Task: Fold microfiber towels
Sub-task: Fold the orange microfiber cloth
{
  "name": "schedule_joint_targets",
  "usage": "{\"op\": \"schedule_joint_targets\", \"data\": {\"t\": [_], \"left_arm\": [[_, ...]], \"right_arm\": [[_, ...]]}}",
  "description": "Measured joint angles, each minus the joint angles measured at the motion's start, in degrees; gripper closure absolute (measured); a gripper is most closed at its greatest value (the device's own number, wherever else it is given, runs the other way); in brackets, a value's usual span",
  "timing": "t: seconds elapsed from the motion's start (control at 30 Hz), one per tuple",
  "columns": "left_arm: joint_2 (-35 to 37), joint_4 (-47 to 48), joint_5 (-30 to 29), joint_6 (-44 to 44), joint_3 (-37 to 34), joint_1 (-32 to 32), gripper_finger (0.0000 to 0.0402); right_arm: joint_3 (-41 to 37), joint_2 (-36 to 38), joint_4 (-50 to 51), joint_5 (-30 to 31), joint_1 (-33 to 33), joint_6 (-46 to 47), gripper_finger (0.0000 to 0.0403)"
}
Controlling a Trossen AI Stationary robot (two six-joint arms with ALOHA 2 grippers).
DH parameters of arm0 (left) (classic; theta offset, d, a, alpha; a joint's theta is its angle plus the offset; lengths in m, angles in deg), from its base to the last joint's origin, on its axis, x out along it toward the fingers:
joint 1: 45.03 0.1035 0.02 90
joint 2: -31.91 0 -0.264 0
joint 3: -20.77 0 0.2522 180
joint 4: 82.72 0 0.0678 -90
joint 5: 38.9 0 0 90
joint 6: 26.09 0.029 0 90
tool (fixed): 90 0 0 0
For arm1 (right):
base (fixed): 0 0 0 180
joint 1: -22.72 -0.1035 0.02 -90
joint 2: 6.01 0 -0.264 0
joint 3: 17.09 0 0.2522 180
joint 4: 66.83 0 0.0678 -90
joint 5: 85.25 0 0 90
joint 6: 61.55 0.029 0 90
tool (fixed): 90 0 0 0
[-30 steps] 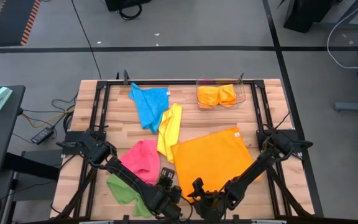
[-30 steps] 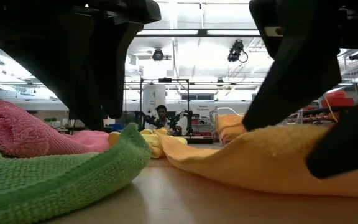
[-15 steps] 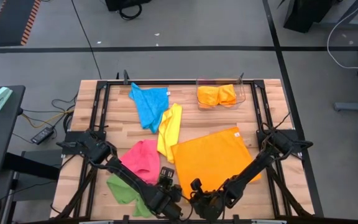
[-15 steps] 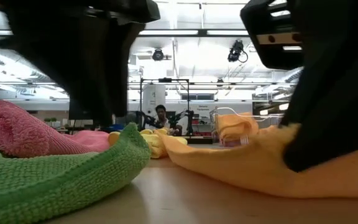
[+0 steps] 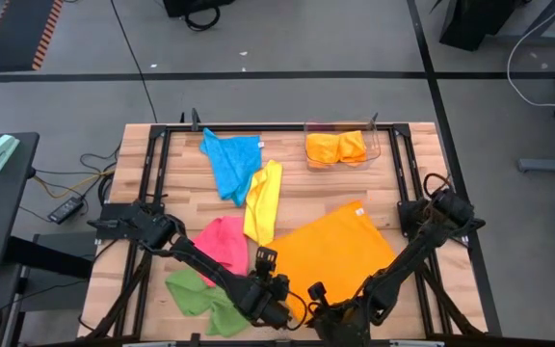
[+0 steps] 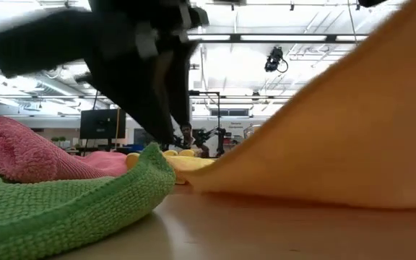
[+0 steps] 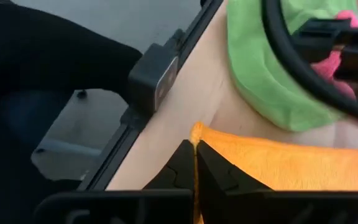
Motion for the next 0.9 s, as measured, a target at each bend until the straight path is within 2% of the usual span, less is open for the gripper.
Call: {"op": "schedule_joint_targets", "data": {"t": [0.27, 0.6, 0.7, 0.83, 0.9], "left_arm": [[-4.16, 3.11, 2.76, 6.34, -0.02, 0.19, 0.0194], [-5.39, 2.68, -7.21, 10.81, -0.04, -0.29, 0.0197], [-5.35, 2.91, -7.1, 10.14, -0.04, -0.46, 0.0196], [-5.3, 2.47, -2.82, 9.69, -0.04, -0.41, 0.0199], [-5.3, 2.21, -2.47, 8.06, -0.04, -0.17, 0.0203]], "right_arm": [[-0.04, -1.13, 6.98, -3.83, -1.32, 7.41, 0.0397], [-0.04, -0.94, 7.04, -6.25, -3.04, 9.52, 0.0397], [-0.04, -0.94, 6.98, -6.21, -3.0, 9.6, 0.0397], [-0.04, -0.94, 6.85, -6.19, -2.97, 9.55, 0.0397], [-0.04, -0.94, 6.72, -6.19, -2.97, 9.55, 0.0397]]}}
